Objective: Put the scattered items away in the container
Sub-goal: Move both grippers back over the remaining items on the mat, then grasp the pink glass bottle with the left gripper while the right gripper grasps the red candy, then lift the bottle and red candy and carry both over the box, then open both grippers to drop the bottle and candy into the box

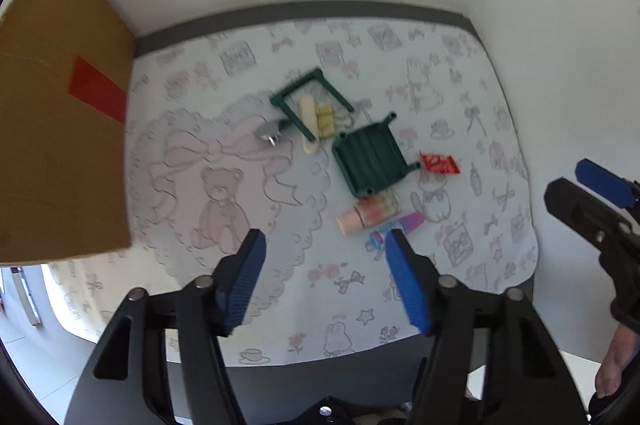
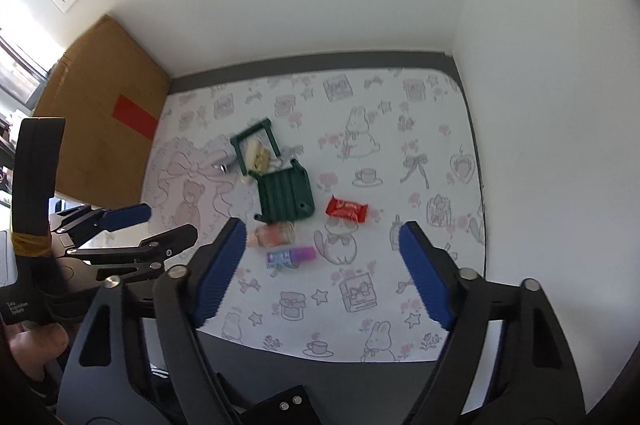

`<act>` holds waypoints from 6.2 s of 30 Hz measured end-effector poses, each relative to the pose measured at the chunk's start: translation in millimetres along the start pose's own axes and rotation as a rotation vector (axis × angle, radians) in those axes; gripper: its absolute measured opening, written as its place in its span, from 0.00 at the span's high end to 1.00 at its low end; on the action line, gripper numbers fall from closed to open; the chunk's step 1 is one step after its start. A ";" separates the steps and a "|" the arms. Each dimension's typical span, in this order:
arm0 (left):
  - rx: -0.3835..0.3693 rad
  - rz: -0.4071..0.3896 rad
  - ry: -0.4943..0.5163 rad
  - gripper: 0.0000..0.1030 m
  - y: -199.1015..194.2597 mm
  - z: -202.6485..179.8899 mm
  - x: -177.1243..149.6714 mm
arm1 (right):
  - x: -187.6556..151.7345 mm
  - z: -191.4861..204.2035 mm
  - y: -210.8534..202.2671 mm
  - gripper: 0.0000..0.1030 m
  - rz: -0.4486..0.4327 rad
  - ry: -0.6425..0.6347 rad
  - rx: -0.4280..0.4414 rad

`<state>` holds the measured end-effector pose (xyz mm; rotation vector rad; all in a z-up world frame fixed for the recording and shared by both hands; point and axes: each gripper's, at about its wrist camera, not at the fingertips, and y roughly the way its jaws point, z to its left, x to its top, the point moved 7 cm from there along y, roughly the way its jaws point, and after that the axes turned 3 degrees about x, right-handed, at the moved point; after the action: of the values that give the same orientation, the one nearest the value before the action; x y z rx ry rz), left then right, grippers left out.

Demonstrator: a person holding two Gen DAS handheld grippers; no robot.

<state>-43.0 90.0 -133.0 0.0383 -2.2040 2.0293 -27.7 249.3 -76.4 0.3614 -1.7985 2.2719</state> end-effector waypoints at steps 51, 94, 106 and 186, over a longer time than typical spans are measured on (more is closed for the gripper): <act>-0.092 0.185 -0.124 0.73 97.7 -21.7 19.1 | -14.9 -37.0 151.3 0.79 0.316 -0.001 0.005; -0.090 -0.320 -0.150 0.73 -125.7 92.0 63.3 | 86.5 141.4 -14.1 0.79 -0.075 -0.148 0.087; -0.067 -0.433 -0.258 0.73 -177.4 160.8 71.5 | 125.2 217.8 -31.4 0.79 -0.134 -0.269 0.139; 0.081 -0.362 -0.563 0.00 -153.8 383.5 25.4 | 143.6 392.5 42.3 0.02 -0.096 -0.484 0.160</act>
<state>-84.5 -302.2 -7.1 1.0519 -2.1668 2.0615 -155.6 -139.6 17.9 1.0815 -1.7461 2.4106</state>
